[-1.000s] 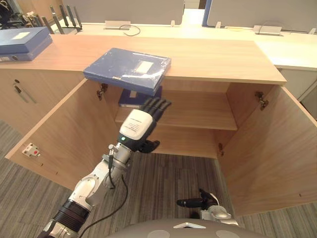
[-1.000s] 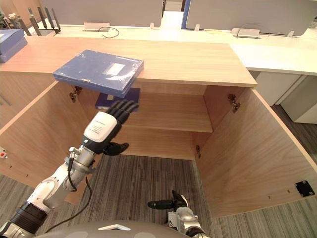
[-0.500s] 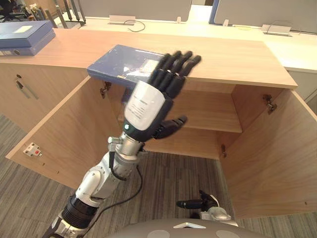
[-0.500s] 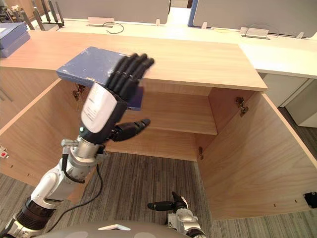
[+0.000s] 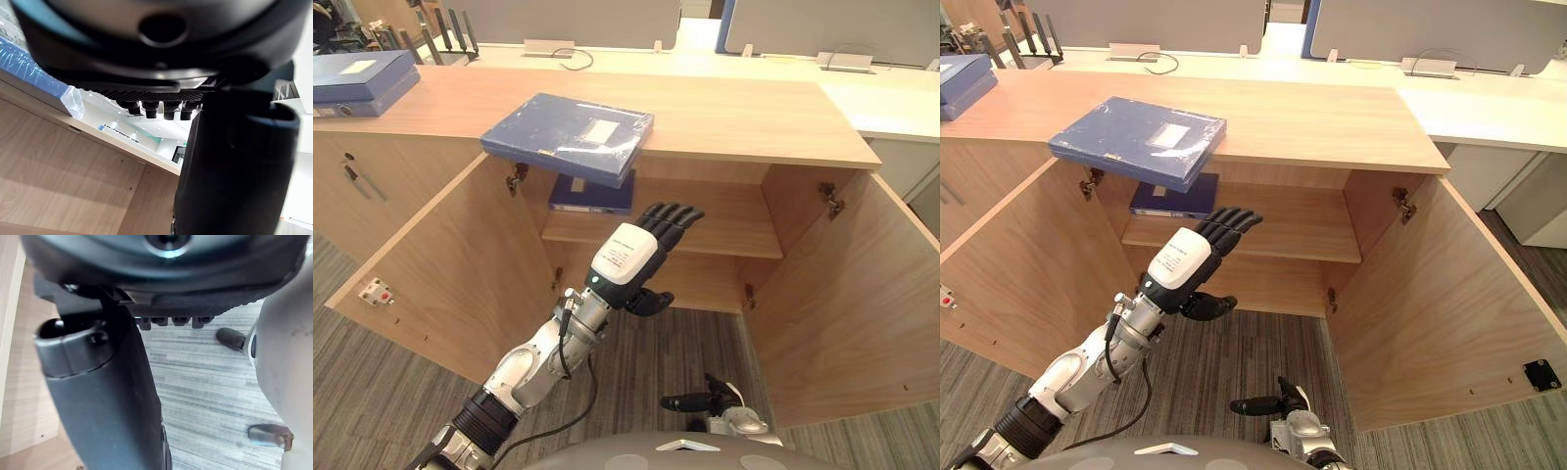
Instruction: Walk over to the cabinet, pick up the folder, carry it to the office cabinet, place the folder inside the office cabinet, then close the office cabinet door
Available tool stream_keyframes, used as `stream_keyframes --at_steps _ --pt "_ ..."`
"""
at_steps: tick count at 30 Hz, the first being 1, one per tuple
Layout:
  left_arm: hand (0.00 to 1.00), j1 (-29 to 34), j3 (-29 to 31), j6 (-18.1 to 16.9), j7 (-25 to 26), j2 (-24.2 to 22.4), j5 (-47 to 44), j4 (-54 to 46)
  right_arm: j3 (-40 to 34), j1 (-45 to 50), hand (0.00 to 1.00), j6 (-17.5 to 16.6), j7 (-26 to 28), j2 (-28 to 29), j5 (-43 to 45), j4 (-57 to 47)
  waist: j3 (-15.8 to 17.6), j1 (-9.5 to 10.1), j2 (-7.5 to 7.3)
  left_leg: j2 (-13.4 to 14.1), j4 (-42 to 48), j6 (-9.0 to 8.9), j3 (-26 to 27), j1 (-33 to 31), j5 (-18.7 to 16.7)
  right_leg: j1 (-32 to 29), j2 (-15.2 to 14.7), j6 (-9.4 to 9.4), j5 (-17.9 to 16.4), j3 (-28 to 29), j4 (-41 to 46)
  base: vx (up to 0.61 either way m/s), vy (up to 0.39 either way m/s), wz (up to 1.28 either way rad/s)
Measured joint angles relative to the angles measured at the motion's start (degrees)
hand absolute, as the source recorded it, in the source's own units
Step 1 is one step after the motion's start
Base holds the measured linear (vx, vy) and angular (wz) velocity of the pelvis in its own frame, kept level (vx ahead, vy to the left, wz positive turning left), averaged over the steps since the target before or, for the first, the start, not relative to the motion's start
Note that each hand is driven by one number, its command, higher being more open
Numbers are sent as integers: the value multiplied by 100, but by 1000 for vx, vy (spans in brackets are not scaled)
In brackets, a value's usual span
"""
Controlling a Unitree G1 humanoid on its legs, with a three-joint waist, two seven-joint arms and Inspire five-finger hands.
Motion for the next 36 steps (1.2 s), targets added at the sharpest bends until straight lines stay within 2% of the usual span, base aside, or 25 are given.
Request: stream_keyframes --at_steps 4,9,15,19,25,31,36 --pt "100 0 118 157 57 10 184 24 -3 -24 100 0 -3 -2 -1 -1 14 -53 23 -2 -39 3 16 18 2 -23 27 1 -1 8 -1 0 0 -2" --pt "100 -2 576 271 192 28 230 25 -13 -51 100 0 -1 11 -3 -61 36 -136 58 -18 -102 -3 84 138 -6 -6 30 2 0 83 -2 49 34 -9" --pt "100 -54 762 441 307 40 229 -353 -108 -11 100 -1 0 26 -6 -72 31 -76 54 -19 -63 -2 72 101 1 -5 -19 14 14 95 0 11 18 2" --pt "100 -91 792 433 419 38 228 -819 -106 30 100 -2 2 22 -6 -72 8 20 51 -26 -62 0 71 101 11 -1 -28 19 20 96 1 0 0 0" --pt "100 -109 897 447 533 35 230 -859 -92 63 100 -8 8 22 -6 -73 -32 36 29 -28 -72 16 55 89 56 -5 -26 19 19 106 0 -40 -8 1" --pt "100 -107 1087 511 689 35 401 -398 -39 73 100 -7 8 13 -6 -102 -22 8 18 -16 -102 -4 63 110 42 15 -12 20 17 129 -3 -48 -11 -2" --pt "100 -107 1209 730 696 34 485 164 -5 84 100 -7 9 10 -6 -152 2 -15 -9 8 -152 -56 98 110 35 -28 23 14 7 162 -3 -29 -9 -4"
